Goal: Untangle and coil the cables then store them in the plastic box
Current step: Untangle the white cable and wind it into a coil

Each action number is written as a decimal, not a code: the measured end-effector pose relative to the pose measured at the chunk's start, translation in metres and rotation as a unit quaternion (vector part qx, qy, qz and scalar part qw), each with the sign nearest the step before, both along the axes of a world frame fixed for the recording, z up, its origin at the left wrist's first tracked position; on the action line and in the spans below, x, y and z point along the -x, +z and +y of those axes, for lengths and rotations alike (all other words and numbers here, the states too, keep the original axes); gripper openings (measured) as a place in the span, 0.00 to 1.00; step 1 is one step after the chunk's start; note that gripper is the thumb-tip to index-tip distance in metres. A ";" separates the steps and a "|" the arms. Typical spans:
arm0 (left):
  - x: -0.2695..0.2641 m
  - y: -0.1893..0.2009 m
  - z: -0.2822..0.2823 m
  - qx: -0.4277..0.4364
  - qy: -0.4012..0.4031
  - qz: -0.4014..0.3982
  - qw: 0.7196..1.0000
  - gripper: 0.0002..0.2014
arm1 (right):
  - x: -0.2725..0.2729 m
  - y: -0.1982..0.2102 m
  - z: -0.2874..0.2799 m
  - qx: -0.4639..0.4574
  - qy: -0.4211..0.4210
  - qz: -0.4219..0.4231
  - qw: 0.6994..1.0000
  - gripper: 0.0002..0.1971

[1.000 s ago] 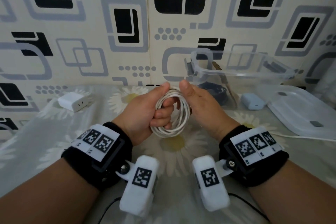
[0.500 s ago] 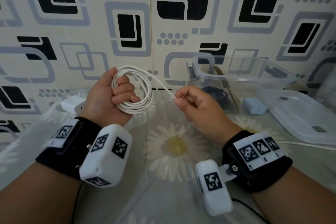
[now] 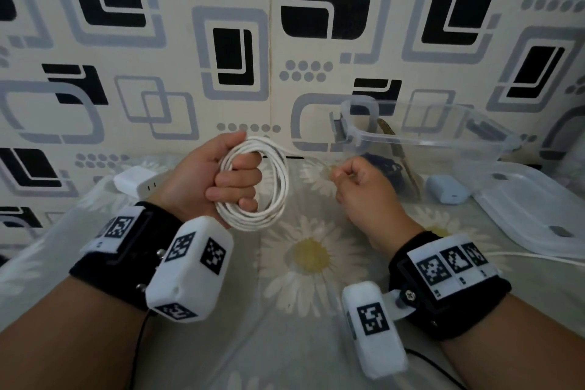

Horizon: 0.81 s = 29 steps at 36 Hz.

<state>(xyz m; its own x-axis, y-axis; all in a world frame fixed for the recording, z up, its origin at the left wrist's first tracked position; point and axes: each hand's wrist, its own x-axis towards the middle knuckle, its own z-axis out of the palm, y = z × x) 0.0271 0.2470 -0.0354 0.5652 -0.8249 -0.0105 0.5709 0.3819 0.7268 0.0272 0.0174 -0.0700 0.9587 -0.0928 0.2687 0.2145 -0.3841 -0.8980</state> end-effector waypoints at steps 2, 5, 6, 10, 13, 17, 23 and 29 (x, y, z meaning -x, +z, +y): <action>0.002 0.001 -0.001 -0.030 -0.018 0.002 0.999 0.21 | -0.001 0.003 -0.003 -0.012 -0.043 -0.036 0.998 0.09; -0.003 0.002 0.000 -0.027 -0.062 0.007 0.998 0.21 | -0.003 0.006 -0.007 -0.046 -0.081 -0.071 0.993 0.08; -0.004 0.003 0.001 -0.026 -0.072 0.005 0.997 0.21 | -0.003 0.006 -0.007 -0.051 -0.088 -0.073 0.992 0.08; -0.004 0.009 0.001 -0.018 0.015 0.012 1.000 0.22 | 0.001 0.006 -0.005 -0.035 -0.058 -0.064 0.996 0.08; 0.002 0.011 -0.003 -0.038 0.215 -0.002 0.976 0.23 | 0.005 0.007 -0.003 0.007 -0.005 -0.055 0.998 0.07; 0.002 0.009 -0.003 0.017 0.265 0.014 0.964 0.25 | 0.011 0.002 0.004 0.100 0.123 0.033 0.987 0.07; -0.001 0.007 0.003 0.073 0.329 0.033 0.941 0.25 | 0.013 0.000 0.005 0.111 0.218 0.053 0.968 0.13; -0.006 0.001 0.014 0.147 0.427 0.096 0.887 0.23 | 0.010 -0.002 0.004 0.106 0.196 0.052 0.974 0.06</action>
<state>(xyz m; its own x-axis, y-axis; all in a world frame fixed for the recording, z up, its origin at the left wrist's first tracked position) 0.0332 0.2607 -0.0342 0.9964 -0.0799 -0.0298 0.0847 0.8916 0.4448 0.0170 0.0210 -0.0716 0.9323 0.3326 0.1418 0.2941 -0.4694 -0.8326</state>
